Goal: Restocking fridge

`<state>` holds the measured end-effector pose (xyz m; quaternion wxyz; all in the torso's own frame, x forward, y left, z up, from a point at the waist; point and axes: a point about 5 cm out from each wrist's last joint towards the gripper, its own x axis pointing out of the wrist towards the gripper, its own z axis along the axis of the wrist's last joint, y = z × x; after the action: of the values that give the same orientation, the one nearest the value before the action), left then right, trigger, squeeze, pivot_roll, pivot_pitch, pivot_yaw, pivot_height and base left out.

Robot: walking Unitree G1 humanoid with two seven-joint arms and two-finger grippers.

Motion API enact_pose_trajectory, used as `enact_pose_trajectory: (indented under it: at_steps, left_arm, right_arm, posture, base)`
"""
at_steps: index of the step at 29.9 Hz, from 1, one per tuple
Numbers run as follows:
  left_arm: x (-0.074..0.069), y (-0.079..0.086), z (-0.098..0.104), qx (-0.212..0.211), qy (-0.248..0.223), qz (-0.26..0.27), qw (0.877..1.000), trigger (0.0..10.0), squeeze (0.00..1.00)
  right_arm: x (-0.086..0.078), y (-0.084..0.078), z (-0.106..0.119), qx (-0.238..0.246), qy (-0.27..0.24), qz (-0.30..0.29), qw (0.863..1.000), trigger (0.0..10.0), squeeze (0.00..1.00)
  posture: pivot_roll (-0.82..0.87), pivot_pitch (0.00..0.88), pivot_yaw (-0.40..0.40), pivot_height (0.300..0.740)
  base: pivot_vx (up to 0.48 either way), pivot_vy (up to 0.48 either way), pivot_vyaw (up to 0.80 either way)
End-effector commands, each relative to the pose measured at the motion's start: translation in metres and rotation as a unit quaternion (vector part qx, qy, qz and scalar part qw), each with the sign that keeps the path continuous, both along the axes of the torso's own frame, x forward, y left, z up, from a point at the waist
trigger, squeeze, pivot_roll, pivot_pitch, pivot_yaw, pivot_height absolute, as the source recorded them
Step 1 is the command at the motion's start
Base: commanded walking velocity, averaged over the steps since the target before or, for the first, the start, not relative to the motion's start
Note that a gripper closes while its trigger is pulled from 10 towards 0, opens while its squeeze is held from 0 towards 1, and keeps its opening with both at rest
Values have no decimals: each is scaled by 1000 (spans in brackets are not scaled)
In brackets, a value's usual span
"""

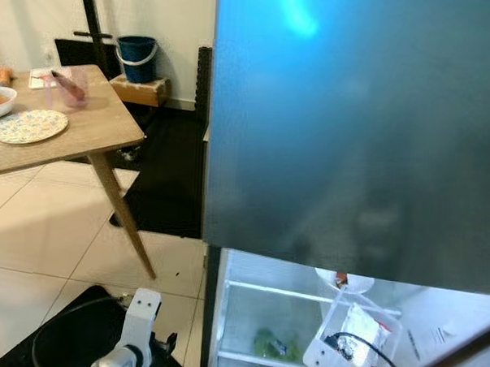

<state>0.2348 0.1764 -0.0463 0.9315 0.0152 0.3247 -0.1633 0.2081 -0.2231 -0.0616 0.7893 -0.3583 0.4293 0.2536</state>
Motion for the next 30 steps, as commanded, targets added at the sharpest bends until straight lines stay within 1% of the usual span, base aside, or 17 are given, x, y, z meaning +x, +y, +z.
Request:
enact_pose_trajectory:
  at_steps: [1,6,11,14,16,18,20,21,22,23,25,26,28,29,30]
  left_arm:
    - [4,-7,4,-2,-15,-22,1000,10000,0]
    - [0,-11,2,4,-25,-43,999,10000,0]
    - [-5,-8,2,12,-42,-51,998,10000,0]
    - [-13,-2,0,19,-54,-48,997,10000,0]
    - [-19,1,-2,17,-51,-46,997,10000,0]
    - [-21,2,-3,14,-50,-46,998,10000,0]
    - [-27,6,-4,1,-53,-49,997,10000,0]
    - [-27,6,-4,1,-53,-49,997,10000,0]
    - [-30,7,-4,-11,-51,-52,997,10000,0]
    - [-40,6,-5,-32,-53,-85,994,10000,0]
    - [-40,6,-5,-32,-53,-85,994,10000,0]
    - [-51,6,-6,-42,-53,-126,990,10000,0]
    - [-51,6,-6,-42,-53,-126,990,10000,0]
    - [-56,5,-6,-45,-51,-145,987,10000,0]
    - [-56,5,-6,-45,-51,-145,987,10000,0]
  right_arm:
    - [-7,-7,-2,-9,11,-1,1000,10000,0]
    - [-9,-7,-3,-2,11,-7,1000,10000,0]
    - [-10,-5,-4,1,10,-6,1000,10000,0]
    - [-12,-6,-5,1,12,-7,1000,10000,0]
    - [-13,-7,-5,0,12,-7,1000,10000,0]
    - [-13,-7,-5,0,12,-6,1000,10000,0]
    - [-12,-6,-4,-1,11,-1,1000,10000,0]
    - [-12,-6,-4,-1,11,-1,1000,10000,0]
    - [-11,-6,-4,-1,10,-1,1000,10000,0]
    - [-11,-5,-4,-2,10,-1,1000,10000,0]
    - [-11,-5,-4,-2,10,-1,1000,10000,0]
    - [-11,-4,-5,-2,11,1,1000,10000,0]
    - [-11,-4,-5,-2,11,1,1000,10000,0]
    - [-11,-4,-5,-1,11,2,1000,10000,0]
    - [-11,-4,-5,-1,11,2,1000,10000,0]
  posture:
    - [-22,0,-42,740]
    - [-20,0,-31,740]
    - [-18,0,-17,740]
    - [-12,0,-7,740]
    - [-11,0,-7,740]
    - [-8,3,-3,740]
    - [-10,6,9,740]
    - [-10,6,9,740]
    - [-10,9,10,740]
    - [-8,13,12,740]
    - [-8,13,12,740]
    - [-2,18,12,740]
    - [-2,18,12,740]
    - [-2,19,13,740]
    - [-2,19,13,740]
  base:
    - [0,0,-800]
    - [0,0,-648]
    - [0,0,0]
    - [0,0,0]
    - [0,0,0]
    - [0,0,0]
    - [0,0,0]
    - [0,0,0]
    - [0,0,0]
    - [0,0,0]
    - [0,0,0]
    - [0,0,0]
    - [0,0,0]
    - [0,0,0]
    - [0,0,0]
